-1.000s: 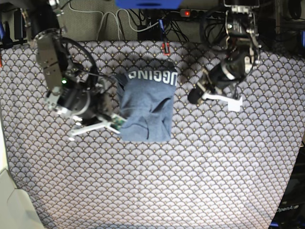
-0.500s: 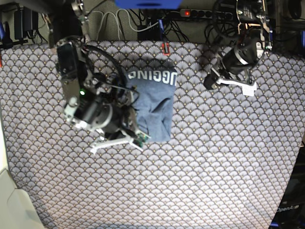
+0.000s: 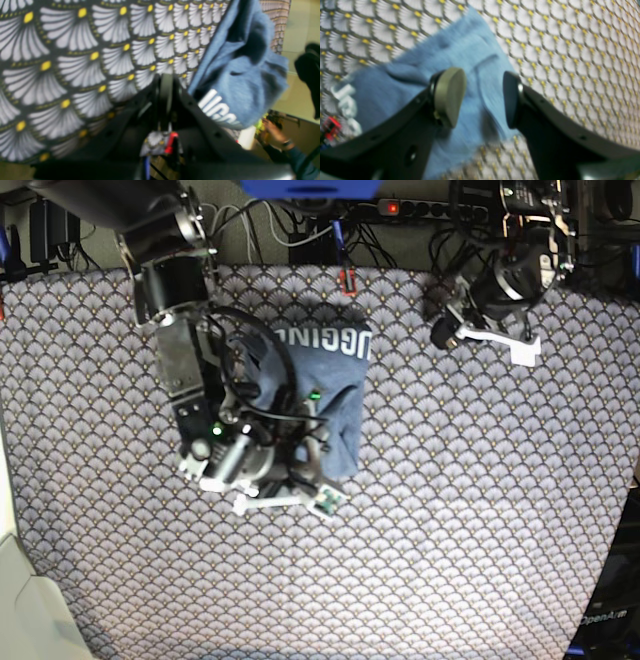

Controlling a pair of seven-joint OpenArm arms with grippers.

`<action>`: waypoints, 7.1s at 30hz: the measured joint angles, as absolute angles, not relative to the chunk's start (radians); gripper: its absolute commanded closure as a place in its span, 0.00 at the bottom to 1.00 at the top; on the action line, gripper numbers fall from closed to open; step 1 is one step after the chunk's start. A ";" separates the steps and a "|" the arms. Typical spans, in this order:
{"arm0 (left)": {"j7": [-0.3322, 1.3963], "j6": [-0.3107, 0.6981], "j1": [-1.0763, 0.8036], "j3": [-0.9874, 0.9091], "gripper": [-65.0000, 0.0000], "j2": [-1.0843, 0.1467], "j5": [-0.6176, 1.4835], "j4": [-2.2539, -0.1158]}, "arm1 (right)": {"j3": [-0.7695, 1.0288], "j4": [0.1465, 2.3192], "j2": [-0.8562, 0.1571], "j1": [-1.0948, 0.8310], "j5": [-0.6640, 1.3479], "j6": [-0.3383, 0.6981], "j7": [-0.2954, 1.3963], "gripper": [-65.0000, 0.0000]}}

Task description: Fold the T-shirt properly

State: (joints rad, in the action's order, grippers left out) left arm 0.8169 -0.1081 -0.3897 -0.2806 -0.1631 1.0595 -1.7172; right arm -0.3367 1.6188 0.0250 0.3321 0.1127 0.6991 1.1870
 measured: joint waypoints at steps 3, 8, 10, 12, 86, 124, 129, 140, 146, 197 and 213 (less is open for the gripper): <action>0.817 -0.105 -0.387 -0.281 1.00 -0.164 1.060 -1.748 | -0.336 1.578 0.028 0.334 0.109 0.699 1.119 0.53; 0.822 -0.107 -0.404 -0.281 1.00 -0.163 1.060 -1.778 | -0.336 1.480 0.027 0.338 0.109 0.699 1.054 0.53; 0.821 -0.107 -0.403 -0.281 1.00 -0.163 1.062 -1.782 | -0.336 1.436 0.028 0.349 0.109 0.699 1.026 0.53; 0.821 -0.107 -0.401 -0.281 1.00 -0.163 1.063 -1.782 | -0.334 1.400 0.027 0.363 0.108 0.699 1.008 0.53; 0.814 -0.108 -0.390 -0.281 1.00 -0.163 1.060 -1.782 | -0.337 1.171 0.044 0.492 0.104 0.699 0.855 1.00; 0.821 -0.105 -0.377 -0.278 1.00 -0.163 1.063 -1.782 | -0.334 1.262 0.041 0.528 0.107 0.698 0.849 0.45; 0.826 -0.109 -0.371 -0.275 1.00 -0.162 1.063 -1.782 | -0.307 1.551 0.011 0.437 0.109 0.699 1.049 0.45; 0.826 -0.105 -0.357 -0.275 1.00 -0.162 1.063 -1.782 | -0.216 1.895 -0.032 0.128 0.112 0.699 1.104 1.00; 0.826 -0.105 -0.357 -0.275 1.00 -0.163 1.063 -1.782 | -0.219 1.893 -0.027 0.070 0.111 0.699 1.111 1.00; 0.813 -0.107 -0.451 -0.280 1.00 -0.163 1.060 -1.782 | -0.223 1.536 -0.084 0.229 0.110 0.699 1.045 1.00; 0.811 -0.104 -0.522 -0.281 1.00 -0.165 1.059 -1.783 | -0.214 1.982 -0.181 0.116 0.117 0.699 1.215 1.00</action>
